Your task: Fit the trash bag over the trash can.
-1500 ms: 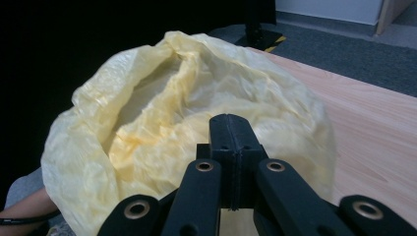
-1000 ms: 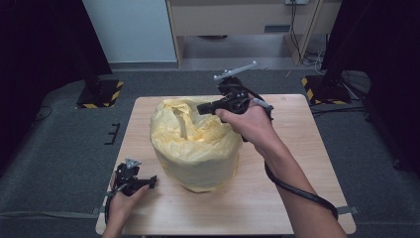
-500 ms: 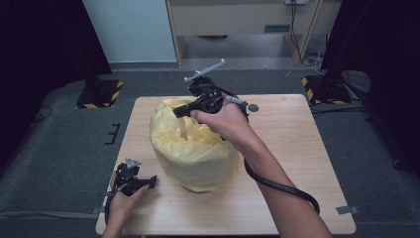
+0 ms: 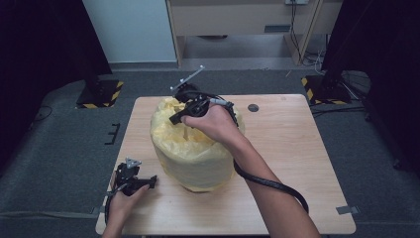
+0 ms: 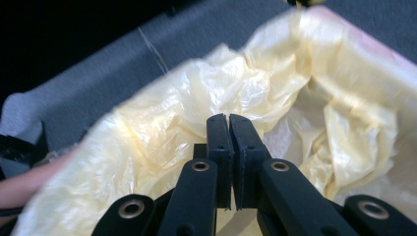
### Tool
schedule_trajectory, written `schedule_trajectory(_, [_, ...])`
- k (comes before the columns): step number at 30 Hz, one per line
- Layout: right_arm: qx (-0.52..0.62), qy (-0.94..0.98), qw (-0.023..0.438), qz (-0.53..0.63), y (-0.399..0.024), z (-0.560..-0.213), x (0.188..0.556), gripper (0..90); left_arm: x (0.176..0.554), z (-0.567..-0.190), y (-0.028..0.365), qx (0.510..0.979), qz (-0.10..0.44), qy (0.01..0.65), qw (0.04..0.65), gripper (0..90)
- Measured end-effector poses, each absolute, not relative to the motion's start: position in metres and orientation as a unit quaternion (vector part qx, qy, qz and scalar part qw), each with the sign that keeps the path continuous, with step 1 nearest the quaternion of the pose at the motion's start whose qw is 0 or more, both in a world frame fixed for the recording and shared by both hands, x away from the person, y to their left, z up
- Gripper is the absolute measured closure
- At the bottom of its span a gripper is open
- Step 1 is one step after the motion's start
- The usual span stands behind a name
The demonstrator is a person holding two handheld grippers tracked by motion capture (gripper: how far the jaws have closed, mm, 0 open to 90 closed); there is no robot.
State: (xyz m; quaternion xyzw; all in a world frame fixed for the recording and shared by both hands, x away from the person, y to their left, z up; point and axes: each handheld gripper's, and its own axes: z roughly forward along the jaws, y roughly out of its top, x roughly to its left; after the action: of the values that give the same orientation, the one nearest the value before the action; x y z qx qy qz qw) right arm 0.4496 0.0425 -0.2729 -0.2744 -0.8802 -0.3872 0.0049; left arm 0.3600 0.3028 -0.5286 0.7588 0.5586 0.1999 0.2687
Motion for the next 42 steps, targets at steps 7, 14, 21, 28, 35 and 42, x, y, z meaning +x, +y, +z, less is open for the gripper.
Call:
schedule_trajectory(7, [-0.285, -0.896, 0.008, -0.341, 0.051, -0.29, 0.46, 88.0, 0.36, -0.529, 0.303, 0.759, 0.2, 0.558, 0.269, 0.0])
schedule_trajectory(14, [-0.286, -0.907, 0.015, -0.311, 0.061, -0.302, 0.466, 89.1, 0.36, -0.529, 0.303, 0.759, 0.2, 0.558, 0.269, 0.0])
schedule_trajectory(21, [-0.284, -0.915, 0.018, -0.286, 0.069, -0.311, 0.47, 89.6, 0.36, -0.529, 0.303, 0.759, 0.2, 0.558, 0.269, 0.0])
schedule_trajectory(28, [-0.282, -0.922, 0.02, -0.264, 0.073, -0.323, 0.471, 89.5, 0.36, -0.529, 0.303, 0.759, 0.2, 0.558, 0.269, 0.0])
schedule_trajectory(35, [-0.284, -0.917, 0.015, -0.28, 0.07, -0.315, 0.469, 89.3, 0.36, -0.529, 0.303, 0.76, 0.2, 0.558, 0.269, 0.0])
schedule_trajectory(42, [-0.288, -0.909, 0.006, -0.302, 0.06, -0.299, 0.465, 89.6, 0.36, -0.529, 0.303, 0.759, 0.2, 0.557, 0.269, 0.0])
